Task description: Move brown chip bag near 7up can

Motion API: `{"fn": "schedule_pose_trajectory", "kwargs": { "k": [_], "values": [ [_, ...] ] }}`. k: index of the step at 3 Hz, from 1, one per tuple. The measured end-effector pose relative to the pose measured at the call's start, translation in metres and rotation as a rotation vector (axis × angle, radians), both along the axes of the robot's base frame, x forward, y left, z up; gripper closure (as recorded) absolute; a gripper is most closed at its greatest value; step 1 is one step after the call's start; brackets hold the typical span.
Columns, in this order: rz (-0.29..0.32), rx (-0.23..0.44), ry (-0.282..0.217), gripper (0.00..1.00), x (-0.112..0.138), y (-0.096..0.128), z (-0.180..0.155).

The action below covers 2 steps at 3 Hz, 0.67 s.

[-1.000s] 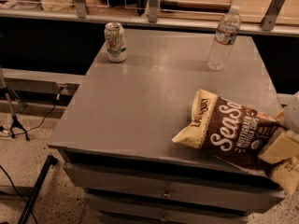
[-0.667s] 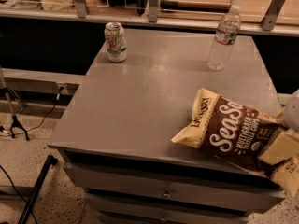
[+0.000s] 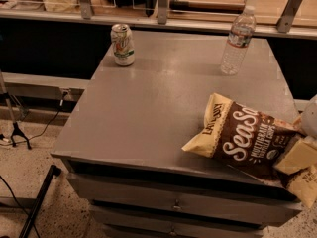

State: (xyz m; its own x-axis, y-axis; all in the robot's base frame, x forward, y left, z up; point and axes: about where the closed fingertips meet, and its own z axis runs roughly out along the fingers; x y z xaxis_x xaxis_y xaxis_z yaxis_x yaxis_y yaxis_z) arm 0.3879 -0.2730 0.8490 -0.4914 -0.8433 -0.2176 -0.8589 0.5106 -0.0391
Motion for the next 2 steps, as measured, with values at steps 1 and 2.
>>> {"fn": "schedule_pose_trajectory", "kwargs": {
  "k": [1, 2],
  "values": [
    [-0.044, 0.019, -0.044, 1.00, 0.019, 0.005, 0.019],
    [-0.071, 0.040, -0.092, 1.00, 0.033, 0.014, 0.044]
  ]
}}
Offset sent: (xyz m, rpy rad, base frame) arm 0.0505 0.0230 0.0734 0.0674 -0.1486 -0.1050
